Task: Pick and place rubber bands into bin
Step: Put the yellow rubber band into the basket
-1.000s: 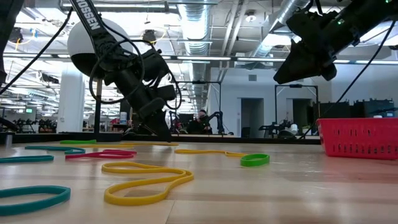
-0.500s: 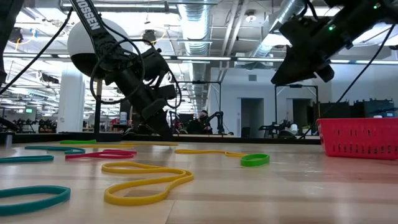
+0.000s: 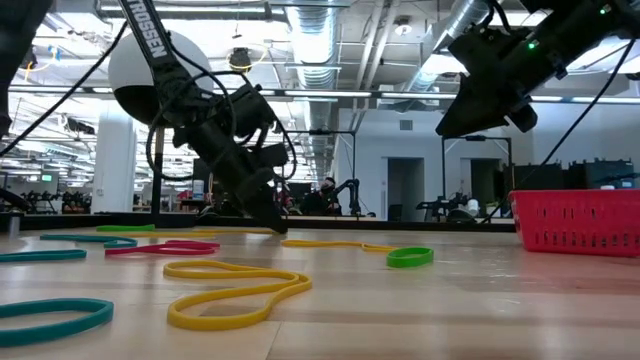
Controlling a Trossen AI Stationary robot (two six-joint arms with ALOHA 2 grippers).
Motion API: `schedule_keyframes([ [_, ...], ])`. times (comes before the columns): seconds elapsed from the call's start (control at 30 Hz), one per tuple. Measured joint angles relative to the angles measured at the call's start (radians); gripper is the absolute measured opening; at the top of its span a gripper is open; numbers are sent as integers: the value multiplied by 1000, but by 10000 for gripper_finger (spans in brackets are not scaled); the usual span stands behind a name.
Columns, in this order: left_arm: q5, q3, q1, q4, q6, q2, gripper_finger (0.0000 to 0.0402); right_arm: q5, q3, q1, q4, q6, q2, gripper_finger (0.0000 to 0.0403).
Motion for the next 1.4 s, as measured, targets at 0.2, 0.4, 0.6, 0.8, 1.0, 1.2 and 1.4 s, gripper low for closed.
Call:
schedule_keyframes([
  [0.2, -23, 6, 6, 6, -29, 25, 64, -1, 0, 3, -4, 0, 0, 82],
  [0.4, -37, 6, 7, 3, -62, 26, 27, -5, 0, 3, -8, 1, 0, 82],
  [0.6, 20, 4, 7, 56, -150, 29, 2, -5, 0, 1, -8, 0, 0, 82],
  [0.8, 198, 52, -42, 142, -236, 37, 0, -5, 0, 0, -7, 36, 0, 82],
  [1.0, 290, 206, -146, 134, -220, 34, 0, 0, 0, 0, -6, 87, 0, 82],
  [1.2, 293, 392, -255, 5, -116, 33, 0, 30, 0, -15, 0, -24, 19, 82],
  [1.4, 162, 517, -323, -97, -62, 33, 0, -52, 0, -59, 2, -39, 17, 82],
])
